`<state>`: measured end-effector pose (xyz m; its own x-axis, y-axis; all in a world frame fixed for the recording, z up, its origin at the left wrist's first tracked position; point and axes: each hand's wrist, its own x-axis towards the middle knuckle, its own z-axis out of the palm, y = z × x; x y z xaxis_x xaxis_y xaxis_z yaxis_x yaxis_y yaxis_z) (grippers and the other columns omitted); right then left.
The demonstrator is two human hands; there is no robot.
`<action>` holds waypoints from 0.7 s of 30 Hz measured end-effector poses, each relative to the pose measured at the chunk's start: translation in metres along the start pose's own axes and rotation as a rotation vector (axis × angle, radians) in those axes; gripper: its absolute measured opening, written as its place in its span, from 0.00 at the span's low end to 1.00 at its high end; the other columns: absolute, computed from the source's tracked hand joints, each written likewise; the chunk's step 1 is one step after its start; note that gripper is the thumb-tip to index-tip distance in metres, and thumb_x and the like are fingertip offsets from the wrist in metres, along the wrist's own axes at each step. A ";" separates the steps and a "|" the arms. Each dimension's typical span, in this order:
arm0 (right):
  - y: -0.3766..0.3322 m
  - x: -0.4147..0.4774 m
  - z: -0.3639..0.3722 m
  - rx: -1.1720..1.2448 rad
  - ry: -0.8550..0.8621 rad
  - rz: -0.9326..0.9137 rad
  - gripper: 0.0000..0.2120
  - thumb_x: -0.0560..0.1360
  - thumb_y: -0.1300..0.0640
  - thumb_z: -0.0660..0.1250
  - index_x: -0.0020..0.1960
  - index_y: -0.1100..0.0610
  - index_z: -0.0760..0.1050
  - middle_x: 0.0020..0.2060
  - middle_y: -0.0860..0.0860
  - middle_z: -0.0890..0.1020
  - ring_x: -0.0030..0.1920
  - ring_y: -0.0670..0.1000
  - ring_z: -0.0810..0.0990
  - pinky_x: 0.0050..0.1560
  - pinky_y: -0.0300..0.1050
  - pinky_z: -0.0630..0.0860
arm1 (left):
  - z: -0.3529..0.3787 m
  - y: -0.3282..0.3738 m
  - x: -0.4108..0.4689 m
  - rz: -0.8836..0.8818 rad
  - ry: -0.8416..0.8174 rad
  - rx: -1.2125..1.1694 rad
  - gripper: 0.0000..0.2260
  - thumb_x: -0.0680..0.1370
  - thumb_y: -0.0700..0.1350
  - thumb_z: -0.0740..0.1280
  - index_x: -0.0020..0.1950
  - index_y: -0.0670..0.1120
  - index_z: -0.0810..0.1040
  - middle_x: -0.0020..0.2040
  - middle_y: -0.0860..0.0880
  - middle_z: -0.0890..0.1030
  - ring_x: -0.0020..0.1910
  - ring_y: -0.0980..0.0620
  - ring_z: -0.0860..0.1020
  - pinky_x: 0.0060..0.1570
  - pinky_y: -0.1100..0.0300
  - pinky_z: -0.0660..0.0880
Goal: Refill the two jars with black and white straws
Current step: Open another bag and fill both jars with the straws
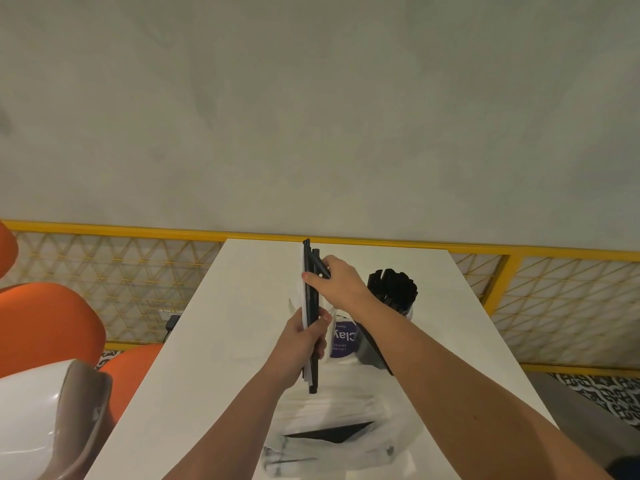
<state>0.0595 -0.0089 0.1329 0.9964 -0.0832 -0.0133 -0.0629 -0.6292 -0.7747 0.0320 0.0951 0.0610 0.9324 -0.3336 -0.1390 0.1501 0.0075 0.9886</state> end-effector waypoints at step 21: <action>0.024 0.012 -0.085 0.812 0.543 -0.034 0.05 0.81 0.58 0.55 0.48 0.56 0.67 0.30 0.53 0.73 0.24 0.48 0.75 0.30 0.41 0.78 | 0.002 0.002 0.005 -0.062 0.177 -0.037 0.13 0.78 0.54 0.62 0.42 0.45 0.72 0.29 0.49 0.74 0.25 0.53 0.69 0.29 0.61 0.69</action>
<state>0.0650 -0.0909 0.1681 0.8229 -0.5474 0.1520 0.2255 0.0691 -0.9718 0.0364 0.0912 0.0629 0.9638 -0.1632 -0.2107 0.2180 0.0280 0.9756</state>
